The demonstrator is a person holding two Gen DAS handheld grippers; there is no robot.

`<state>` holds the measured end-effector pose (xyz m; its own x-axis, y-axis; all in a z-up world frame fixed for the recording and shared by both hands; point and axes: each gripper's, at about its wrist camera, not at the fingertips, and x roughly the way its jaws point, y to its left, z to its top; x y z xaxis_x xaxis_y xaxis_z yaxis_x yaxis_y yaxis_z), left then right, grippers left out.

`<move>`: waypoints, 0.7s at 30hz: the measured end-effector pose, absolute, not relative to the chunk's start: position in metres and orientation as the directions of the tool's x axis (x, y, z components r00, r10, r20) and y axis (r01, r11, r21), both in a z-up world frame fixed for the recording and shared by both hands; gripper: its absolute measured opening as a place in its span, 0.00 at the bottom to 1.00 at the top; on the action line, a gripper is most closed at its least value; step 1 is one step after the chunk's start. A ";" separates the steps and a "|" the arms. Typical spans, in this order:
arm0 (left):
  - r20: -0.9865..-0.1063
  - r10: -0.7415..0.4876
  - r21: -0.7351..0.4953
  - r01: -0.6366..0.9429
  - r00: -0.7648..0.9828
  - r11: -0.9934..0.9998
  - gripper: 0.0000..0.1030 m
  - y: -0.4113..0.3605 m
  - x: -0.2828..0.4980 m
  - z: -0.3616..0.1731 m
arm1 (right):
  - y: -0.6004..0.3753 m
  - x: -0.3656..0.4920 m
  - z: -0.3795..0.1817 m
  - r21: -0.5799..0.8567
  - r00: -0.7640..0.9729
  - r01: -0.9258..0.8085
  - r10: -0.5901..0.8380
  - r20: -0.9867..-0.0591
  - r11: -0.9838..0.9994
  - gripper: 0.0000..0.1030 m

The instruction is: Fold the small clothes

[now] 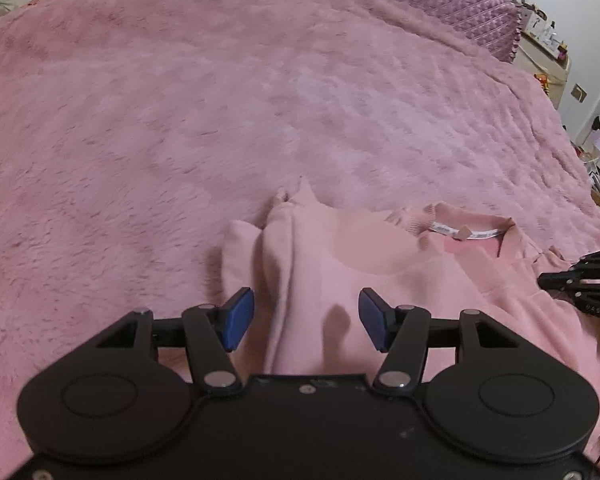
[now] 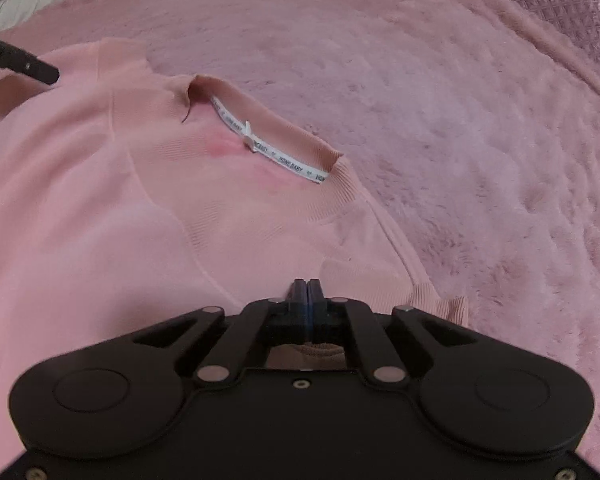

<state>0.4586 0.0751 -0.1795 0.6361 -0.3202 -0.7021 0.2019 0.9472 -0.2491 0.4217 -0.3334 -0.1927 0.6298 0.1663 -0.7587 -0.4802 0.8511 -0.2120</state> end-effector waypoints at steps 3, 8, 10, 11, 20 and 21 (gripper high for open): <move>-0.678 -0.306 -0.234 0.199 0.669 0.952 0.58 0.079 0.450 -0.175 | -0.343 0.422 -0.187 -0.249 0.672 -0.423 0.117 -0.732 0.871 0.00; -0.646 -0.344 -0.263 0.224 0.681 0.938 0.59 0.096 0.441 -0.164 | -0.359 0.415 -0.182 -0.215 0.665 -0.393 0.115 -0.738 0.894 0.01; -0.648 -0.365 -0.287 0.230 0.668 0.930 0.59 0.106 0.439 -0.162 | -0.371 0.400 -0.172 -0.176 0.707 -0.343 0.130 -0.695 0.923 0.21; -0.648 -0.384 -0.302 0.241 0.658 0.922 0.59 0.112 0.437 -0.162 | -0.378 0.393 -0.168 -0.147 0.725 -0.327 0.148 -0.672 0.934 0.39; -0.659 -0.429 -0.402 0.193 0.617 0.895 0.59 0.132 0.440 -0.177 | -0.403 0.401 -0.182 -0.066 0.671 -0.243 0.118 -0.732 0.968 0.49; -0.658 -0.437 -0.414 0.191 0.613 0.890 0.59 0.130 0.442 -0.177 | -0.401 0.404 -0.184 -0.072 0.660 -0.236 0.105 -0.743 0.969 0.49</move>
<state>0.4420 0.1305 -0.1773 0.6126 -0.4374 -0.6583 0.1910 0.8902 -0.4137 0.4038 -0.4007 -0.1843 0.6604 0.1054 -0.7435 -0.2356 0.9692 -0.0719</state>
